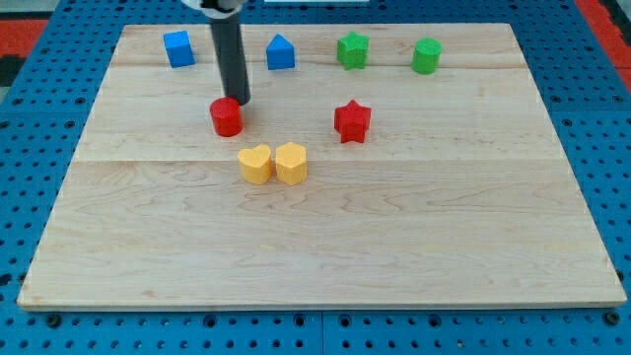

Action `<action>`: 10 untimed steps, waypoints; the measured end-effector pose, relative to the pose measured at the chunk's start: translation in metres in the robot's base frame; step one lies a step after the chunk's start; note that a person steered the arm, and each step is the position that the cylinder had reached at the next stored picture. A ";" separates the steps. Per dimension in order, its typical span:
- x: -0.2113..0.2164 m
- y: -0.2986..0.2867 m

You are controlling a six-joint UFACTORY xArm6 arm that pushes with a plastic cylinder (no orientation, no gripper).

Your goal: Push the red star close to the red circle

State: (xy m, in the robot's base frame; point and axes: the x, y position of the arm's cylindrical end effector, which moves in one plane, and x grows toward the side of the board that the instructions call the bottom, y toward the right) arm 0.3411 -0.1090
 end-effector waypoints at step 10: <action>0.039 0.160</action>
State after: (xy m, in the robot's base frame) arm 0.3797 0.0514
